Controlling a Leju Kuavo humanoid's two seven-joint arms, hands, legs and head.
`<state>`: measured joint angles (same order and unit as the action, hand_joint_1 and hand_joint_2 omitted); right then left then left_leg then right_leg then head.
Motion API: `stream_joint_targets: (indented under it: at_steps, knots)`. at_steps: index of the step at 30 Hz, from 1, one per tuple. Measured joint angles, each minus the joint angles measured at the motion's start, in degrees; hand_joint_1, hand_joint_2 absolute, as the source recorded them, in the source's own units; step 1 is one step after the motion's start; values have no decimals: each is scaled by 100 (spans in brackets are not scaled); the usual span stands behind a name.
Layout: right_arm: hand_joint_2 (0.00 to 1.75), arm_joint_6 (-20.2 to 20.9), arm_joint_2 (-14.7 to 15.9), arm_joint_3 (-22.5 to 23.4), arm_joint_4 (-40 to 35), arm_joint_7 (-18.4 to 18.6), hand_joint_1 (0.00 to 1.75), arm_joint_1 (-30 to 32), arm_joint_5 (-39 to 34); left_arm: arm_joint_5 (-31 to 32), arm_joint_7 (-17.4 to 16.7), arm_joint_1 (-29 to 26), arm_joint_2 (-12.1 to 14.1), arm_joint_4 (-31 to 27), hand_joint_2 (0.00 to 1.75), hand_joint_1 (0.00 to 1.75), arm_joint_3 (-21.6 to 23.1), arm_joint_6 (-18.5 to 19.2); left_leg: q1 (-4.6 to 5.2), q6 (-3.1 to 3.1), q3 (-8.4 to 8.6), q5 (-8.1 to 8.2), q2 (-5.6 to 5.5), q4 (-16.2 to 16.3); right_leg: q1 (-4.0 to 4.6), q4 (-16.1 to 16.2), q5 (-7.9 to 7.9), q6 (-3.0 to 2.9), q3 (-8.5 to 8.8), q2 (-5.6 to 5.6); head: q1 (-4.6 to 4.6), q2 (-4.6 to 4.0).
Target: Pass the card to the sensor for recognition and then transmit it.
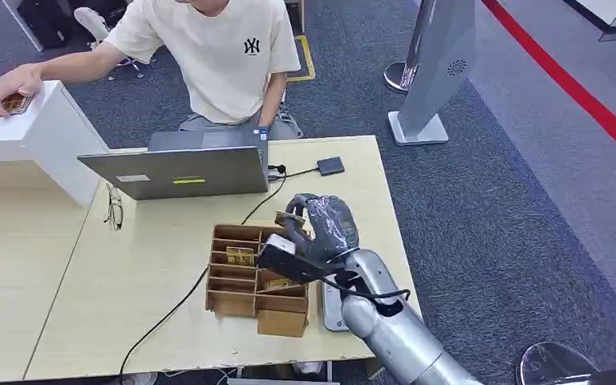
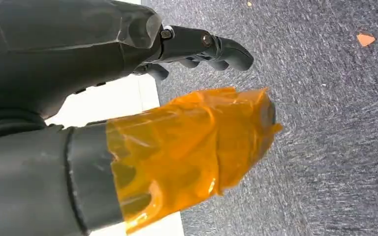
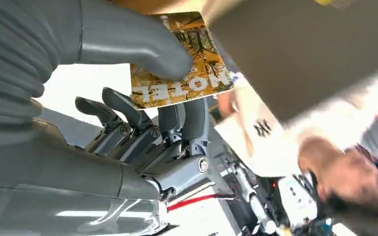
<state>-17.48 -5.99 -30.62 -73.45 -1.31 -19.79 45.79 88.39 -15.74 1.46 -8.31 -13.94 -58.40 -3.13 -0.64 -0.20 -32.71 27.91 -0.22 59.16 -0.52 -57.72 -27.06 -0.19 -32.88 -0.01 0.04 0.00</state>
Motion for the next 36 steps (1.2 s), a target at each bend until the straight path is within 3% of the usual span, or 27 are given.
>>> stream_joint_targets:
  at_steps: [13, 25, 36]
  knots:
    - [175, 262, 7, 488, -1275, -509, 175, 411, -1419, 0, 94, -7, -7, 0, 0, 0, -9, -52, 0, 0, 0, 0, 1, 0, 0, 0, 0, 0, 0, 1, 0, 0]
    - [175, 284, 9, 433, -1236, -440, 175, 273, -1091, 9, 101, 0, 0, 0, 0, 0, -9, -68, 0, 0, -1, 0, 0, 0, 0, -1, 1, 0, 0, 1, 0, 0]
    - [175, 446, -11, 389, -490, -105, 175, -747, -855, 9, 20, 12, 48, 0, 0, 0, 216, -39, 0, -3, -1, -7, 1, 0, 0, -3, 7, -4, 1, 1, 0, 0]
